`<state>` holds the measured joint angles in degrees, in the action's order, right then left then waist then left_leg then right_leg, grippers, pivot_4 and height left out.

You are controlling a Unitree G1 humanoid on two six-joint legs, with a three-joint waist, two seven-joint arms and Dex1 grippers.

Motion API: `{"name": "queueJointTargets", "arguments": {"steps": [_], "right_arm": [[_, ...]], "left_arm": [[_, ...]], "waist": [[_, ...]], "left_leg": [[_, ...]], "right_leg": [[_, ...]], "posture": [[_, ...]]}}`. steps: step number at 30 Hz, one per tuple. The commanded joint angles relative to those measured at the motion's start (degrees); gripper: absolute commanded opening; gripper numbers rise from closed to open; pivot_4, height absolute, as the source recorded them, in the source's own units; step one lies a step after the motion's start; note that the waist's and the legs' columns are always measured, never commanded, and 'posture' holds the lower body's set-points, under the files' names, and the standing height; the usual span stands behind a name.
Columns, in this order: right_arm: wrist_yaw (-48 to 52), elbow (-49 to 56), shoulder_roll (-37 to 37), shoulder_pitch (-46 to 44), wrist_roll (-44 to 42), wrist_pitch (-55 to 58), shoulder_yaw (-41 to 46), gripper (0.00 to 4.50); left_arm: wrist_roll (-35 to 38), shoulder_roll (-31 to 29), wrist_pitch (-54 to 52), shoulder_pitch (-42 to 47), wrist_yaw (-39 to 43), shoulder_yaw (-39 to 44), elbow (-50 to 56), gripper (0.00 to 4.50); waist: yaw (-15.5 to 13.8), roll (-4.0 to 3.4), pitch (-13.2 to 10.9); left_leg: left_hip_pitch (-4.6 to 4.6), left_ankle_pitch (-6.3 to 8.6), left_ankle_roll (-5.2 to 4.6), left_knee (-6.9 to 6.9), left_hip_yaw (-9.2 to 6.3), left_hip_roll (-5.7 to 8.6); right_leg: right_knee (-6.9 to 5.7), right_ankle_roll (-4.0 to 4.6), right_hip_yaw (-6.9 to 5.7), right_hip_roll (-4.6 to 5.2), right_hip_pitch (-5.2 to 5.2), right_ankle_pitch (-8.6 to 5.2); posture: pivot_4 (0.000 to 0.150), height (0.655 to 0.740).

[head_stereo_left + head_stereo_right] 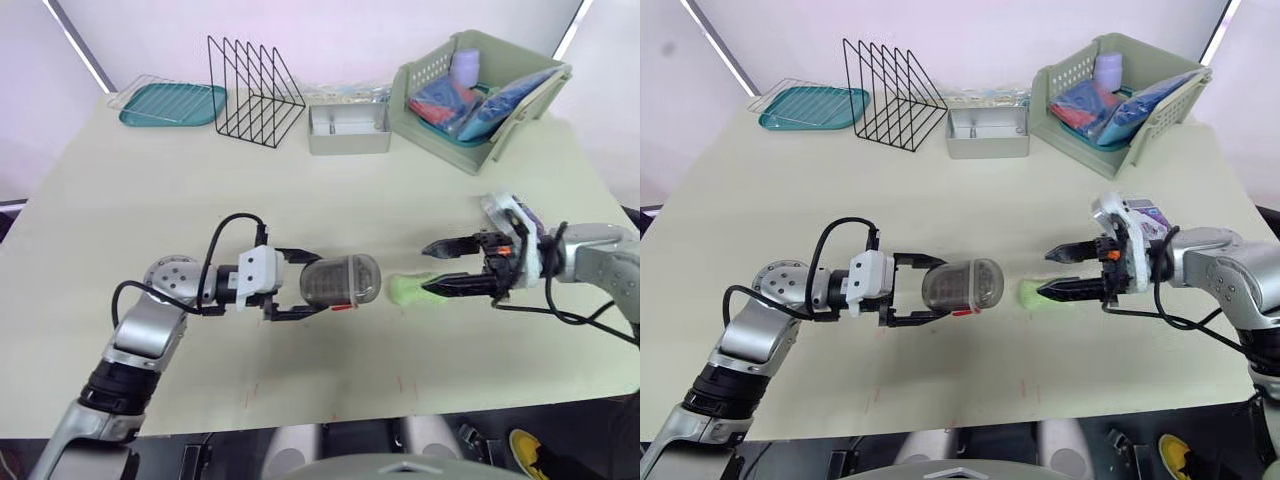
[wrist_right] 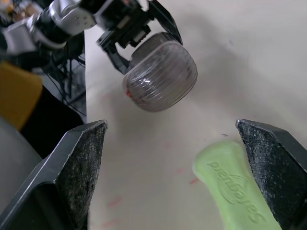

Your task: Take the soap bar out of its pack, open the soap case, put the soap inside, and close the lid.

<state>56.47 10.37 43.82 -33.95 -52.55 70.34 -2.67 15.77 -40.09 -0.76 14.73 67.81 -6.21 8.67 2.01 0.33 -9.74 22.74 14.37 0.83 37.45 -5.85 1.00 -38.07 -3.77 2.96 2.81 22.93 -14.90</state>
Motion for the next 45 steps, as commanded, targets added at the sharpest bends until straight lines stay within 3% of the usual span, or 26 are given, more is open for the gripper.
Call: {"name": "queueJointTargets", "arguments": {"steps": [1, 4, 19, 22, 26, 36, 45], "right_arm": [[-10.74, -3.54, -8.04, -5.56, -5.64, 17.11, 5.26, 4.50], [-15.97, -6.61, -11.18, -8.04, -10.20, 22.03, 6.87, 4.50], [-41.17, -17.76, -13.63, -9.81, -33.28, 22.16, 7.36, 4.50], [-45.13, -19.07, -14.52, -9.65, -36.45, 22.09, 7.90, 3.69], [-48.16, -20.04, -14.81, -9.26, -38.96, 21.21, 7.65, 1.97], [-45.19, -23.84, -13.69, -7.88, -48.37, 20.26, 6.48, 1.97], [-42.70, -25.02, -10.46, -7.81, -51.57, 19.82, 3.78, 1.97]], "left_arm": [[-0.19, 1.35, 0.97, 0.86, -2.35, -0.06, 4.41, 3.45], [-1.20, 1.43, 1.68, 0.42, -3.28, -0.44, 4.93, 3.45], [-3.65, 1.69, 2.99, 0.40, -5.38, -0.97, 4.25, 3.45], [-3.81, 1.82, 2.88, 0.40, -5.50, -1.08, 4.39, 3.45], [-3.96, 2.21, 2.44, 0.40, -6.00, -1.22, 4.36, 3.45], [-3.36, 2.23, 1.42, -0.18, -6.40, -0.64, 4.75, 3.45], [-3.25, 0.58, 1.20, -0.93, -6.55, 0.18, 4.55, 3.45]], "waist": [[0.01, 0.00, 0.00], [-0.11, -0.01, 0.00], [0.39, 0.00, 0.00], [0.40, 0.00, 0.00], [0.38, 0.00, 0.00], [0.42, -0.01, 0.00], [0.41, -0.01, 0.00]], "left_leg": [[0.02, 0.00, 0.00, 0.00, -0.01, 0.08], [0.04, 0.00, 0.00, -0.03, -0.01, 0.17], [0.06, 0.00, -0.02, -0.03, -0.01, 0.23], [0.06, 0.00, -0.02, -0.03, 0.00, 0.23], [0.07, 0.00, -0.02, -0.03, 0.00, 0.23], [0.06, 0.01, -0.03, -0.03, 0.01, 0.22], [0.06, 0.01, -0.04, -0.03, 0.02, 0.20]], "right_leg": [[-0.01, 0.04, 0.00, 0.00, 0.02, 0.03], [-0.01, 0.05, 0.02, 0.03, 0.06, 0.03], [-0.02, 0.04, 0.01, 0.05, 0.05, 0.04], [-0.02, 0.04, 0.02, 0.05, 0.05, 0.04], [-0.02, 0.04, 0.02, 0.05, 0.05, 0.03], [-0.02, 0.04, 0.02, 0.04, 0.05, 0.03], [-0.01, 0.04, 0.03, 0.03, 0.05, 0.03]], "posture": [[0.150, 0.7400], [0.150, 0.7400], [0.150, 0.7400], [0.150, 0.7400], [0.150, 0.7400], [0.150, 0.7400], [0.150, 0.7400]]}}
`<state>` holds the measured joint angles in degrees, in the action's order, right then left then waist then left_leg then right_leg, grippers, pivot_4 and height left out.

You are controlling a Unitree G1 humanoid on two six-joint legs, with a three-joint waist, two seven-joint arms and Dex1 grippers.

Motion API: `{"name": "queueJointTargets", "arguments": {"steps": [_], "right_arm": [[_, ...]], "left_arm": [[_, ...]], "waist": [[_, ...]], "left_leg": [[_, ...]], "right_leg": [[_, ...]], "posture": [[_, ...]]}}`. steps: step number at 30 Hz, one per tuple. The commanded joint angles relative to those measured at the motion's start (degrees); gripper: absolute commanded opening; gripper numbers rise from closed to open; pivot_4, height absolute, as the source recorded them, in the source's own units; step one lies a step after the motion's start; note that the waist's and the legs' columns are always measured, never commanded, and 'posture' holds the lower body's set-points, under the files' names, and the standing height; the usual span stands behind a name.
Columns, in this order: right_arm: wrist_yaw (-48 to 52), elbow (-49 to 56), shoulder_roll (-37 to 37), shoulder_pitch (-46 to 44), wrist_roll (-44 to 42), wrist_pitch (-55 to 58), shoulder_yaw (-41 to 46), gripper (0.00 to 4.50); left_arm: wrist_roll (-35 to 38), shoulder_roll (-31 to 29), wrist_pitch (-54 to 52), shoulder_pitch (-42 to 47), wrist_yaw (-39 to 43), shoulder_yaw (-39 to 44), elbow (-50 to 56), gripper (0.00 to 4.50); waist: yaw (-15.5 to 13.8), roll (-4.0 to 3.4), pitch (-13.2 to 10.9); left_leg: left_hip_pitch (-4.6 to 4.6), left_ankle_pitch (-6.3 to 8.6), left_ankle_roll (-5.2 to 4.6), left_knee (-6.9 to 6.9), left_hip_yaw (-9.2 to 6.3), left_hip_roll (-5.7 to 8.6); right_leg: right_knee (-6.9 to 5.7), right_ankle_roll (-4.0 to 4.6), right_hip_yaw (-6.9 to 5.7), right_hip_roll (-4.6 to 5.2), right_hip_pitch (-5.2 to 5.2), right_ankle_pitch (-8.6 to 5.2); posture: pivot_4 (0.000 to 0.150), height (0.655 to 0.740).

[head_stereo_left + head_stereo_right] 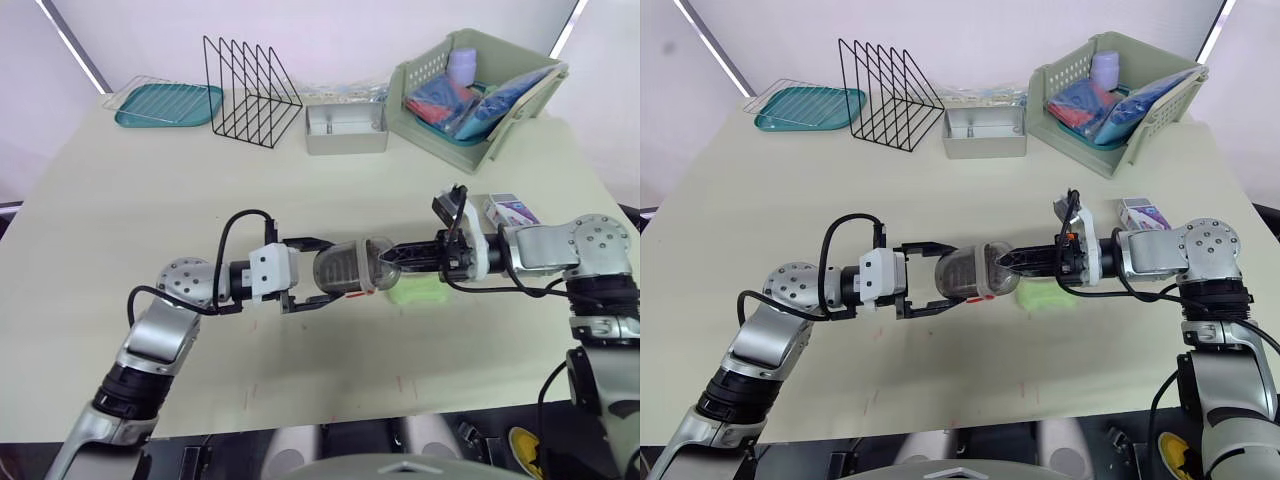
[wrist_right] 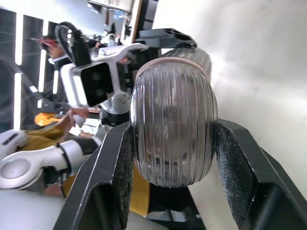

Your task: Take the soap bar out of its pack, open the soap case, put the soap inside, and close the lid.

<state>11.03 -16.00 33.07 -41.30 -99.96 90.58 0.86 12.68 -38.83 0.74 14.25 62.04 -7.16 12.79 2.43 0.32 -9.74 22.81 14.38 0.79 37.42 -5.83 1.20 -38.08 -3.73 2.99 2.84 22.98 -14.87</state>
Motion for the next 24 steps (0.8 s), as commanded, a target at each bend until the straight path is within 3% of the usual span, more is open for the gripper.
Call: {"name": "queueJointTargets", "arguments": {"steps": [1, 10, 15, 19, 24], "right_arm": [[2.65, 1.39, 0.65, -0.49, -3.69, -0.54, 0.16, 1.97], [4.11, -2.18, 10.82, -0.90, 8.84, -1.30, 4.05, 1.97], [13.17, -4.37, 18.41, -3.68, 27.29, -5.55, -0.41, 1.97], [19.14, -9.69, 18.75, -7.60, 39.91, -11.41, -4.36, 1.97], [25.00, -12.99, 16.26, -10.54, 49.42, -14.33, -7.42, 1.97]], "left_arm": [[-0.18, -0.79, -0.44, -0.51, -0.90, 1.12, 0.46, 3.45], [-0.45, -2.01, -1.18, -1.44, -1.34, 1.08, 0.66, 3.45], [-0.99, -1.82, -1.05, -1.05, -1.13, 0.25, -0.39, 3.45], [-0.45, -1.28, -2.12, -1.46, -1.58, 0.46, -0.34, 3.45], [-0.59, -1.16, -2.56, -2.38, -1.97, 0.68, 0.31, 3.45]], "waist": [[-0.01, 0.00, 0.00], [-0.34, 0.00, 0.00], [0.01, -0.01, -0.01], [0.15, -0.01, -0.01], [-0.03, -0.01, -0.01]], "left_leg": [[0.00, 0.00, 0.00, 0.00, 0.00, 0.00], [0.03, 0.01, -0.01, 0.01, 0.01, 0.04], [0.03, 0.01, -0.02, -0.02, 0.04, 0.00], [-0.02, 0.01, -0.02, -0.06, 0.15, -0.07], [0.05, 0.01, -0.02, -0.08, 0.19, -0.05]], "right_leg": [[0.00, 0.00, 0.00, 0.00, 0.00, 0.00], [0.05, 0.00, 0.01, 0.02, 0.00, 0.00], [0.06, -0.01, 0.01, 0.00, 0.01, 0.00], [0.06, -0.01, 0.07, -0.03, 0.05, -0.01], [0.08, -0.01, 0.11, 0.00, 0.11, 0.00]], "posture": [[0.150, 0.7400], [0.150, 0.7400], [0.150, 0.7400], [0.150, 0.7400], [0.150, 0.7400]]}}
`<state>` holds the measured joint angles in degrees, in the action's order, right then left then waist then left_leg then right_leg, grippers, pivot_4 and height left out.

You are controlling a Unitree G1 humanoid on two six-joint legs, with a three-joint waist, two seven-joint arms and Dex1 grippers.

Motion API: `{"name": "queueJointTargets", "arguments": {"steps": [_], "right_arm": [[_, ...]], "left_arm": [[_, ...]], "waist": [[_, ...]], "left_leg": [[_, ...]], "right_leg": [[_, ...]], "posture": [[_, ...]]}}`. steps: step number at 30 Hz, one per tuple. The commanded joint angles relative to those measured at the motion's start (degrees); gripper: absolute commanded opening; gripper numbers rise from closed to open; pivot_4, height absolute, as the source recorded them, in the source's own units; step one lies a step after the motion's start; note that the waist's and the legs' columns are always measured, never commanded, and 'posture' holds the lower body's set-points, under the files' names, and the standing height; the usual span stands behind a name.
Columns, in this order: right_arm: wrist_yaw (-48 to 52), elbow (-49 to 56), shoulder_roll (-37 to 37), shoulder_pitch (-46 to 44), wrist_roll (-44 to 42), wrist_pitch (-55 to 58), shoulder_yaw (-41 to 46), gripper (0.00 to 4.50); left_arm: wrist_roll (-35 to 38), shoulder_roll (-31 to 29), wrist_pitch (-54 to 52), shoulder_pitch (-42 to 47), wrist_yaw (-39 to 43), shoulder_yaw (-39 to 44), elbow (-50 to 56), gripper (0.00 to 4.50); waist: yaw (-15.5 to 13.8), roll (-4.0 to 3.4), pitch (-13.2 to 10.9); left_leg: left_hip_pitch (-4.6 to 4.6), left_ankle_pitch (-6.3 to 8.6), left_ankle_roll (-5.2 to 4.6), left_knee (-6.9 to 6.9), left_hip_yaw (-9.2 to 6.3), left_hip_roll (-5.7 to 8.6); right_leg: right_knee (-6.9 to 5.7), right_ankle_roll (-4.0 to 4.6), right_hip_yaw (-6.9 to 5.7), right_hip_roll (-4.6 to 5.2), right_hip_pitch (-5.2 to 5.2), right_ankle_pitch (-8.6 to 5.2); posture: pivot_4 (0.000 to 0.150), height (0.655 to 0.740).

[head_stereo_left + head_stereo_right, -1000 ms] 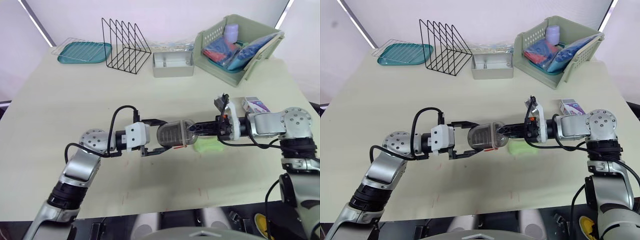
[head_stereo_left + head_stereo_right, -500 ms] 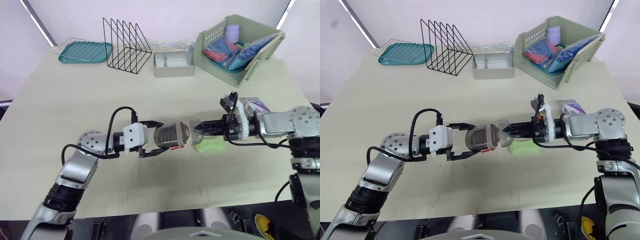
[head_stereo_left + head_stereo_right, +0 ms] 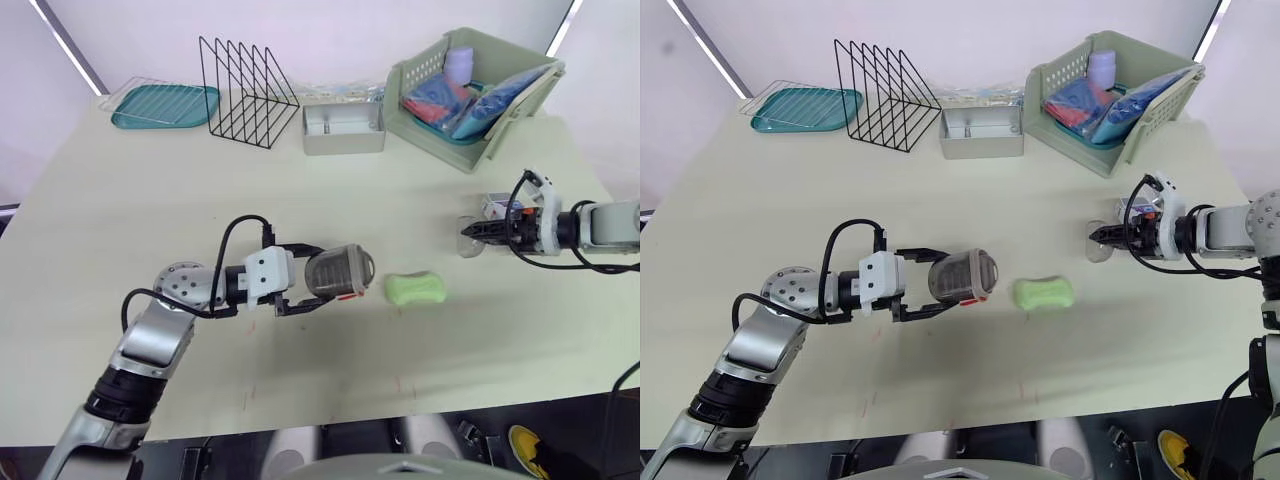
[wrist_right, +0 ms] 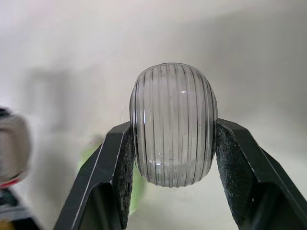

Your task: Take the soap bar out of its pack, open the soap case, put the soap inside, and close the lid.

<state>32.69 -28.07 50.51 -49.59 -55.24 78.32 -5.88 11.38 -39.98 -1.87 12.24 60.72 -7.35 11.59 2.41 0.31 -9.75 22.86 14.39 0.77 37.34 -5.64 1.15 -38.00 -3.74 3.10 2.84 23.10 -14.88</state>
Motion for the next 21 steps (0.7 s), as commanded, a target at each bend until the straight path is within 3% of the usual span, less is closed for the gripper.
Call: {"name": "queueJointTargets", "arguments": {"steps": [1, 9, 12, 14, 21], "right_arm": [[3.62, -1.89, -1.90, -2.73, 6.30, -3.00, -1.08, 1.97], [7.51, -5.34, -5.40, -5.51, 14.49, -2.99, -0.33, 1.97], [7.48, -6.40, -6.34, -5.88, 17.11, -3.86, 0.82, 3.23], [8.23, -6.50, -6.59, -6.20, 17.84, -2.89, 1.53, 4.34], [10.66, -2.83, -6.16, -5.20, 18.70, 0.12, 3.42, 4.43]], "left_arm": [[0.75, -0.02, -0.12, -0.45, -0.70, 0.93, 1.70, 3.45], [0.68, -0.17, -0.36, -1.00, -1.41, 1.32, 2.14, 3.45], [0.47, -0.12, -0.40, -1.42, -1.74, 1.08, 2.61, 3.45], [0.36, -0.13, -0.34, -1.44, -1.78, 0.95, 2.61, 3.45], [0.00, 0.18, -0.16, -0.35, -1.79, 0.59, 1.57, 3.45]], "waist": [[-0.03, 0.00, 0.00], [-0.04, 0.00, 0.00], [-0.01, 0.00, 0.00], [-0.03, -0.01, -0.01], [-0.04, -0.01, -0.01]], "left_leg": [[0.01, 0.00, 0.00, 0.00, 0.00, 0.00], [0.00, 0.00, -0.01, 0.02, 0.01, 0.01], [0.00, 0.00, -0.01, 0.01, 0.01, 0.01], [0.00, 0.00, -0.01, 0.01, 0.01, 0.01], [0.01, 0.00, 0.00, 0.01, 0.01, 0.02]], "right_leg": [[0.00, 0.00, 0.00, 0.00, 0.01, 0.00], [-0.04, 0.00, 0.02, 0.01, 0.04, 0.01], [-0.04, 0.00, 0.02, 0.01, 0.04, 0.01], [-0.05, 0.00, 0.02, 0.01, 0.05, 0.01], [-0.05, 0.00, 0.02, 0.01, 0.05, 0.01]], "posture": [[0.150, 0.7400], [0.150, 0.7400], [0.150, 0.7400], [0.150, 0.7400], [0.150, 0.7400]]}}
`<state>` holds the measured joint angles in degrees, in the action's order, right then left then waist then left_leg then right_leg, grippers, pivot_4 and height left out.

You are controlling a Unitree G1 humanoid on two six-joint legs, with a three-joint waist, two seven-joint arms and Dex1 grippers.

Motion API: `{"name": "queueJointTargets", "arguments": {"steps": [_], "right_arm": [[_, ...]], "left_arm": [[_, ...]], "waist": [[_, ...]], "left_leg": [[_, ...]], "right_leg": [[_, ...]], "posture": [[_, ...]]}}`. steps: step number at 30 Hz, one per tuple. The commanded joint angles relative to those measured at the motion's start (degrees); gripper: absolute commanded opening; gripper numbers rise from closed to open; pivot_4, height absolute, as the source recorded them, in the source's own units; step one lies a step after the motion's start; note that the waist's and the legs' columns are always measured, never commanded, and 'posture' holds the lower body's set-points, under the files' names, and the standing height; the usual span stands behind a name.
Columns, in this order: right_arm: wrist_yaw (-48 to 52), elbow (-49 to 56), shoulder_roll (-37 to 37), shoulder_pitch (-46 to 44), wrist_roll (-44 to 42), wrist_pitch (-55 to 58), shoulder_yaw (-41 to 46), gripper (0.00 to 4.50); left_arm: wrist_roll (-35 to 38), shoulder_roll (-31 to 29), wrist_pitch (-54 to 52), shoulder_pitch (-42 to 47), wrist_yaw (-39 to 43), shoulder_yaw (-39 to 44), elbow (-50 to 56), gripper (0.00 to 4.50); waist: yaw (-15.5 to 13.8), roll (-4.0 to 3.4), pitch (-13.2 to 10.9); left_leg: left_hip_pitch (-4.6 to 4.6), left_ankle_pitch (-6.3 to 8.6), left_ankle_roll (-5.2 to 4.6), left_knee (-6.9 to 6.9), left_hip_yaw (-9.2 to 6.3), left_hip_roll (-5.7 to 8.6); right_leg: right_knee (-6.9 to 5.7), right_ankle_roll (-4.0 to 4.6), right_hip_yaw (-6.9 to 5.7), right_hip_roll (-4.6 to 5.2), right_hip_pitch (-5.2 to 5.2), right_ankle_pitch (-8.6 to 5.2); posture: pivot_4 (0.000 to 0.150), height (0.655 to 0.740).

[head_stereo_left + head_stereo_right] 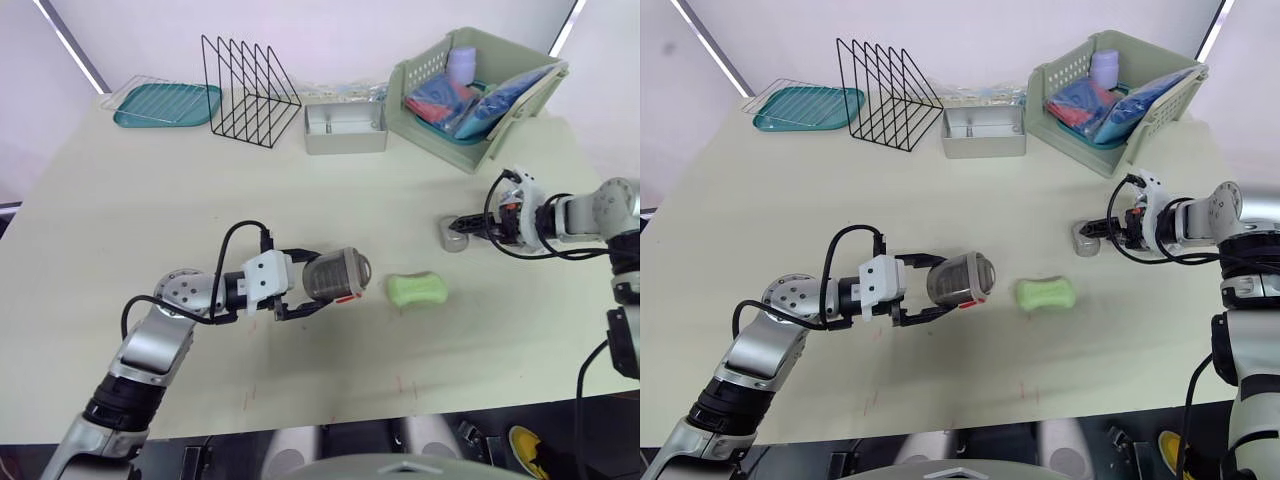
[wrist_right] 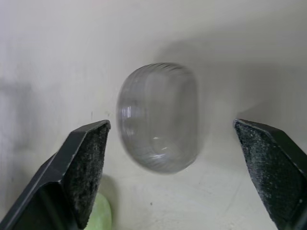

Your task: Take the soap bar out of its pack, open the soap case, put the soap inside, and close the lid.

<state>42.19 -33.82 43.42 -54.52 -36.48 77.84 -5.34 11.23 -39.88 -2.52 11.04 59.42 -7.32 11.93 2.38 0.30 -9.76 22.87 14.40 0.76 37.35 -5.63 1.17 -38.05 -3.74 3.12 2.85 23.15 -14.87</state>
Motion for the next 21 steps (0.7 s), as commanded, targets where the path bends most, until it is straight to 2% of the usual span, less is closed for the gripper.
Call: {"name": "queueJointTargets", "arguments": {"steps": [1, 5, 8, 12, 14, 18, 21], "right_arm": [[1.70, 4.49, 0.95, -0.03, -0.93, 1.50, 3.82, 4.43], [4.53, 12.75, 1.86, 3.00, -2.52, 0.87, 5.72, 4.43], [9.49, 20.24, 3.32, 8.81, -2.87, -7.81, 8.25, 4.43], [23.22, 31.04, 5.35, 22.43, -1.31, -29.16, 11.22, 4.43], [26.53, 33.53, 3.57, 29.14, -0.40, -39.33, 13.77, 4.43], [35.71, 30.75, -1.48, 41.44, 6.82, -70.54, 15.65, 4.43], [37.85, 27.37, -4.33, 45.43, 8.77, -81.88, 16.51, 4.43]], "left_arm": [[0.03, 0.14, 0.61, 1.09, -0.45, 0.47, 0.89, 3.45], [-0.42, 0.29, 1.19, 1.72, -0.15, 0.19, -0.15, 3.45], [-0.65, 0.56, 1.51, 2.32, 0.04, -0.05, -0.75, 3.45], [-0.61, 0.57, 1.93, 2.70, 0.65, -0.20, -1.28, 3.45], [-0.58, 0.30, 2.05, 2.78, 1.29, -0.35, -1.44, 3.45], [-0.68, 0.03, 2.13, 3.29, 2.15, -0.65, -1.88, 3.45], [-0.90, -0.04, 2.00, 4.00, 2.62, -0.99, -2.32, 3.45]], "waist": [[-0.01, 0.00, 0.00], [-0.04, 0.00, 0.00], [-0.16, 0.00, 0.00], [-0.51, 0.01, 0.00], [-0.39, 0.01, 0.00], [-0.20, 0.03, 0.01], [-0.01, 0.03, 0.01]], "left_leg": [[0.00, 0.00, 0.00, 0.00, 0.00, 0.00], [0.00, 0.00, 0.00, 0.00, -0.02, 0.00], [0.01, 0.00, 0.00, 0.01, -0.03, 0.00], [0.06, 0.00, 0.00, 0.03, -0.07, 0.02], [0.04, 0.00, 0.00, 0.04, -0.03, 0.02], [-0.10, 0.00, 0.00, 0.05, -0.04, -0.03], [-0.13, 0.00, 0.00, 0.06, -0.01, -0.02]], "right_leg": [[0.00, 0.00, 0.00, 0.00, 0.00, 0.00], [-0.01, 0.00, -0.01, 0.00, 0.00, 0.00], [0.00, 0.00, -0.03, 0.00, 0.00, 0.00], [0.03, -0.01, -0.07, 0.02, -0.01, 0.00], [0.02, -0.01, -0.05, 0.03, -0.01, 0.00], [0.00, -0.02, -0.07, -0.01, -0.12, 0.00], [-0.02, -0.02, -0.04, 0.00, -0.12, 0.00]], "posture": [[0.150, 0.7400], [0.150, 0.7400], [0.150, 0.7400], [0.150, 0.7400], [0.150, 0.7400], [0.150, 0.7400], [0.150, 0.7400]]}}
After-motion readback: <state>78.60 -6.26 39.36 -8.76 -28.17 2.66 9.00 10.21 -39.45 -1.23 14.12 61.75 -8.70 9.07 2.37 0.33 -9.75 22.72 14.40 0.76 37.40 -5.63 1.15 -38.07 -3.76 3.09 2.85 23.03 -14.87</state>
